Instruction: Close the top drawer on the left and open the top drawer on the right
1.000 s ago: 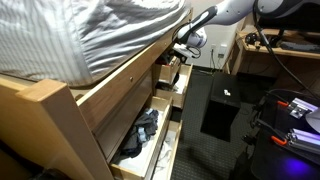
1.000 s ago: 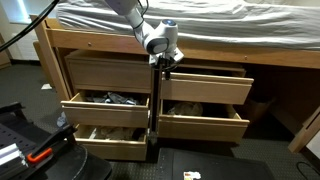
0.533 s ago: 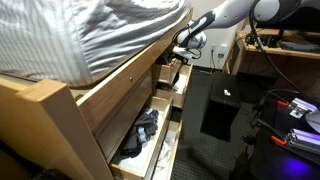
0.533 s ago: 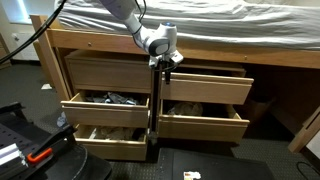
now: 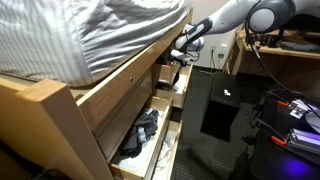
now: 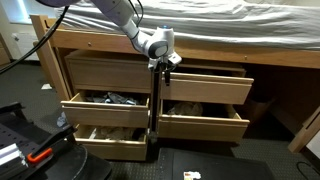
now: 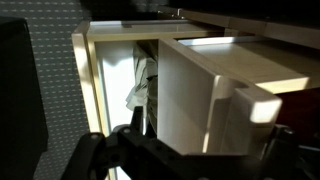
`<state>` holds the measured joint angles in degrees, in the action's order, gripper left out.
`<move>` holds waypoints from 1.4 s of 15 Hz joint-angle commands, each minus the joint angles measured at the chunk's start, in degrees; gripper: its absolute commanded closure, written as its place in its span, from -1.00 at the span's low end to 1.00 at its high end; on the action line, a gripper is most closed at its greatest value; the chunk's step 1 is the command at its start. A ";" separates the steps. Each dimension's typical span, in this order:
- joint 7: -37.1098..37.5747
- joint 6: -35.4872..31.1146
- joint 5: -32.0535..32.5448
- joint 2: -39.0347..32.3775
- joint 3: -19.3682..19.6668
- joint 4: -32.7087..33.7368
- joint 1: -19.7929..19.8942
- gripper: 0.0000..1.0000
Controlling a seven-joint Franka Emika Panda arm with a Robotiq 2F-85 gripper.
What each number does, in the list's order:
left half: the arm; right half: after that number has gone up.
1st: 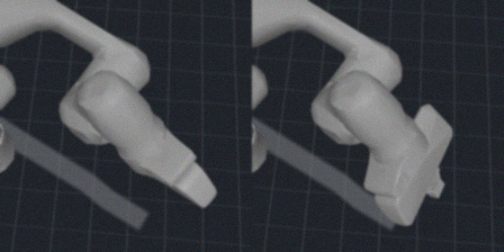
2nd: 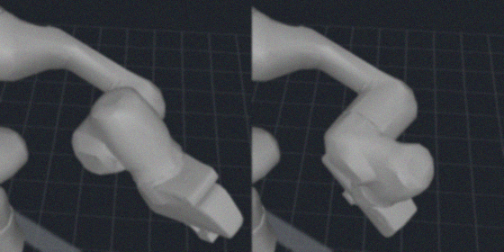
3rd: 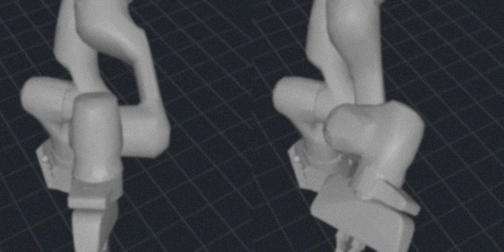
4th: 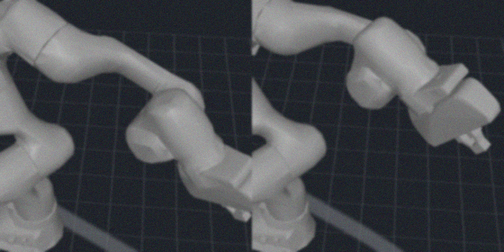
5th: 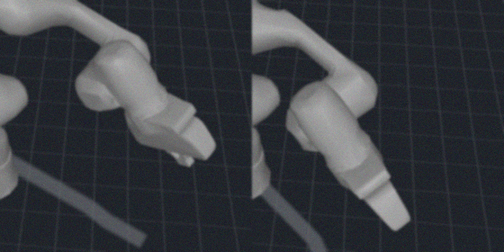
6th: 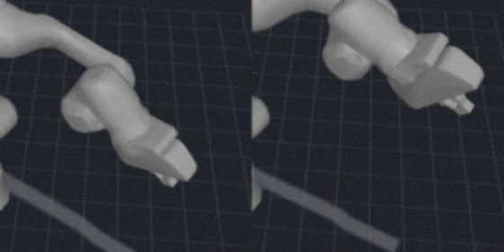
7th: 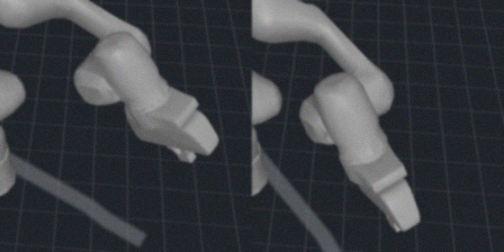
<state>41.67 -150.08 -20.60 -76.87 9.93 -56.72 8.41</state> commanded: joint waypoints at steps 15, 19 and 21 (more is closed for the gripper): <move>3.81 36.77 14.74 7.58 10.99 3.01 -2.77 -1.00; 4.02 25.93 10.35 7.43 8.14 1.27 -1.56 -1.00; 5.20 23.69 8.28 6.70 7.73 0.92 -1.53 -1.00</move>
<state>45.82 -122.61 -9.89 -69.90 19.23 -54.32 6.00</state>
